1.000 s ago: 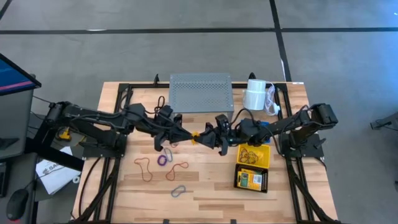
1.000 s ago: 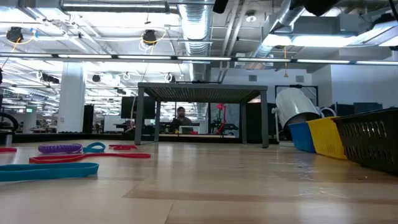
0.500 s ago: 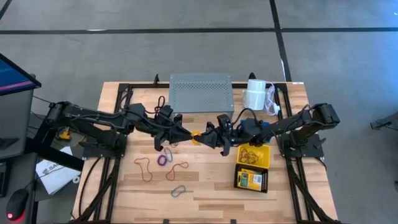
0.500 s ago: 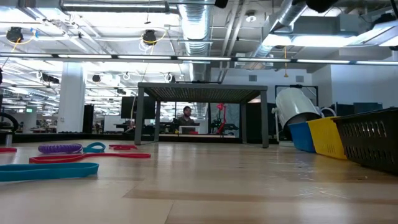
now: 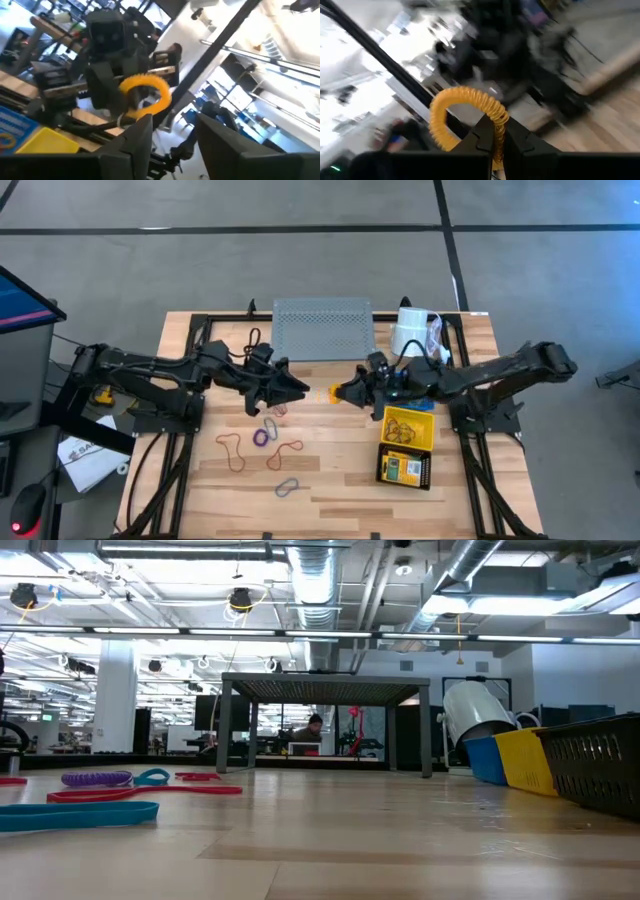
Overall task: Pick & Place Office Desk Supplies
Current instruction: Put the yellow spring keychain into the blue basket
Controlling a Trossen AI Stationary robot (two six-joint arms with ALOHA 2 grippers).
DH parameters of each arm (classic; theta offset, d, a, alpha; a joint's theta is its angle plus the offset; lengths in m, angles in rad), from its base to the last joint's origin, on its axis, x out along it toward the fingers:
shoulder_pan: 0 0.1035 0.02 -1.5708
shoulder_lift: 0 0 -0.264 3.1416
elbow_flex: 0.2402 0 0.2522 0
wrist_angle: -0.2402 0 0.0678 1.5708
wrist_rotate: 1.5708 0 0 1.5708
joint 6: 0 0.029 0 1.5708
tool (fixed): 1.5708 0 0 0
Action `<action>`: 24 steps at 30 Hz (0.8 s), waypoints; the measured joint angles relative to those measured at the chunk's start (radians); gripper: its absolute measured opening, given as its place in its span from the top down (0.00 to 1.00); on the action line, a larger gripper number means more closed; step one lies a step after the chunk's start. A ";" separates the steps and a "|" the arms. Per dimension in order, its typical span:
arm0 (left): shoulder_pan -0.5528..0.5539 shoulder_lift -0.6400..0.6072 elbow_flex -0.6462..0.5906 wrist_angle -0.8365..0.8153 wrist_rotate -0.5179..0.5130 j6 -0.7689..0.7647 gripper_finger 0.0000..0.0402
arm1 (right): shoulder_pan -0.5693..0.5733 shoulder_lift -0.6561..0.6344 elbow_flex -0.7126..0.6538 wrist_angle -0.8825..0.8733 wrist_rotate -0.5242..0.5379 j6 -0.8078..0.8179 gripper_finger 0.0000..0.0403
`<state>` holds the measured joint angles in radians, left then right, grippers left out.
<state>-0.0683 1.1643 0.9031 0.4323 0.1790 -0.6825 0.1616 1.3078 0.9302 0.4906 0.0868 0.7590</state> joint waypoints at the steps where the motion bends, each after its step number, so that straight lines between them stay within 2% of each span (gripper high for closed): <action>1: 0.005 -0.002 0.001 -0.014 0.001 0.006 0.64 | 0.000 -0.031 0.000 -0.082 0.009 0.000 0.98; 7: 0.008 -0.039 0.001 -0.349 -0.014 0.054 0.66 | -0.031 -0.228 0.000 -0.608 0.096 0.026 0.98; 12: 0.001 -0.054 0.000 -0.613 -0.060 0.049 0.70 | -0.097 -0.371 0.000 -1.031 0.098 0.098 0.98; 15: 0.001 -0.055 0.000 -0.691 -0.065 0.041 0.73 | -0.146 -0.428 -0.001 -1.265 0.095 0.146 0.98; 19: -0.004 -0.061 0.000 -0.708 -0.065 0.042 0.75 | -0.223 -0.476 -0.034 -1.462 0.076 0.175 0.98; 24: -0.004 -0.067 0.000 -0.715 -0.064 0.048 0.77 | -0.321 -0.511 -0.143 -1.468 -0.010 0.176 0.98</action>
<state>-0.0723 1.0973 0.9031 -0.2828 0.1146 -0.6350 -0.1596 0.7970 0.7867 -0.9775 0.0766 0.9354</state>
